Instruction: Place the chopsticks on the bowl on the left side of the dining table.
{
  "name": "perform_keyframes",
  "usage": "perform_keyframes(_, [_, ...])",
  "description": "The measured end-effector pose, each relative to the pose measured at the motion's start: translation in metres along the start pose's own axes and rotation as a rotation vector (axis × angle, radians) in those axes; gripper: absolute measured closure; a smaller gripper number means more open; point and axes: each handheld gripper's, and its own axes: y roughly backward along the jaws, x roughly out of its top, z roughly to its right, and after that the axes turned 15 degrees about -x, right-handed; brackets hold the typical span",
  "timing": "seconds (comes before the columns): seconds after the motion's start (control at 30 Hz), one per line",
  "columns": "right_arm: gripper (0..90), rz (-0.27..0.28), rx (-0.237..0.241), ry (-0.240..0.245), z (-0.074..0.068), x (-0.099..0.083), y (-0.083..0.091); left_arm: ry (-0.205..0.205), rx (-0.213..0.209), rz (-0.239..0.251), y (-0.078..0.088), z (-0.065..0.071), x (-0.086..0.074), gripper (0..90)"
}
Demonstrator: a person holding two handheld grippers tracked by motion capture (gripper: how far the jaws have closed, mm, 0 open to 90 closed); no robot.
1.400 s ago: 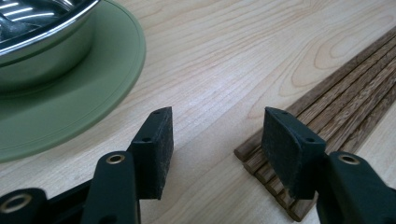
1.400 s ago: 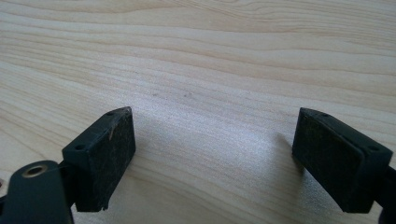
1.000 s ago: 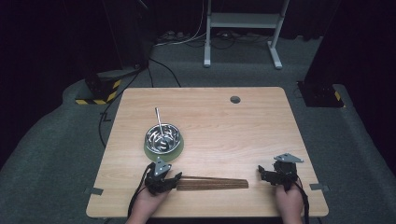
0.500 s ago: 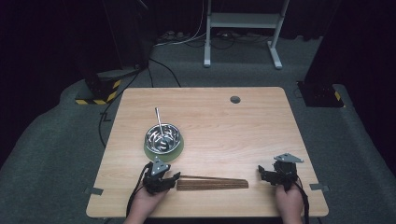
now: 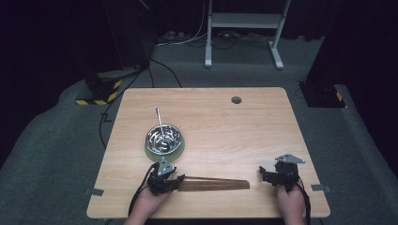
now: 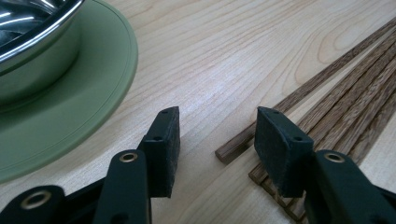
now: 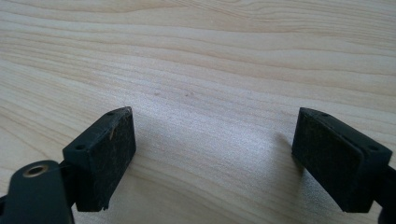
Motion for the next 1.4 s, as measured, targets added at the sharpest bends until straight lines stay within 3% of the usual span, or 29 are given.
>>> perform_keyframes(0.13, [13.0, 0.004, 0.001, 0.004, 0.000, 0.000, 0.000, 0.000, -0.016, -0.012, 0.001, -0.006, 0.003, 52.1])
perform_keyframes(0.2, [13.0, 0.002, 0.003, 0.004, 0.000, 0.000, 0.000, 0.016, -0.037, -0.003, 0.001, -0.009, 0.003, 52.4])
perform_keyframes(0.27, [13.0, 0.001, 0.005, 0.003, 0.000, 0.000, 0.000, -0.004, -0.075, 0.004, 0.001, -0.013, 0.003, 52.4])
perform_keyframes(0.3, [13.0, 0.001, 0.005, 0.003, 0.000, 0.000, 0.000, -0.004, -0.075, 0.004, 0.001, -0.013, 0.003, 52.3])
perform_keyframes(0.33, [13.0, 0.004, 0.003, 0.005, 0.000, 0.000, 0.000, -0.002, -0.105, 0.012, 0.000, -0.015, 0.004, 52.0])
perform_keyframes(0.4, [13.0, 0.004, 0.003, 0.005, 0.000, 0.000, 0.000, 0.002, -0.108, 0.015, -0.001, -0.015, 0.004, 52.0])
perform_keyframes(0.57, [13.1, 0.001, 0.004, 0.004, 0.000, 0.000, 0.000, -0.072, -0.100, -0.030, -0.009, -0.012, 0.013, 52.2])
perform_keyframes(0.73, [13.1, -0.010, 0.012, 0.010, 0.001, 0.000, 0.001, -0.098, -0.093, -0.015, -0.011, -0.011, 0.012, 66.4])
perform_keyframes(0.93, [13.1, -0.007, 0.011, 0.014, 0.000, 0.000, 0.001, -0.104, -0.080, 0.005, -0.011, -0.008, 0.008, 76.3])
perform_keyframes(1.4, [13.1, -0.007, 0.015, 0.017, 0.000, 0.000, 0.001, -0.093, -0.043, 0.003, -0.006, -0.012, 0.005, 80.2])
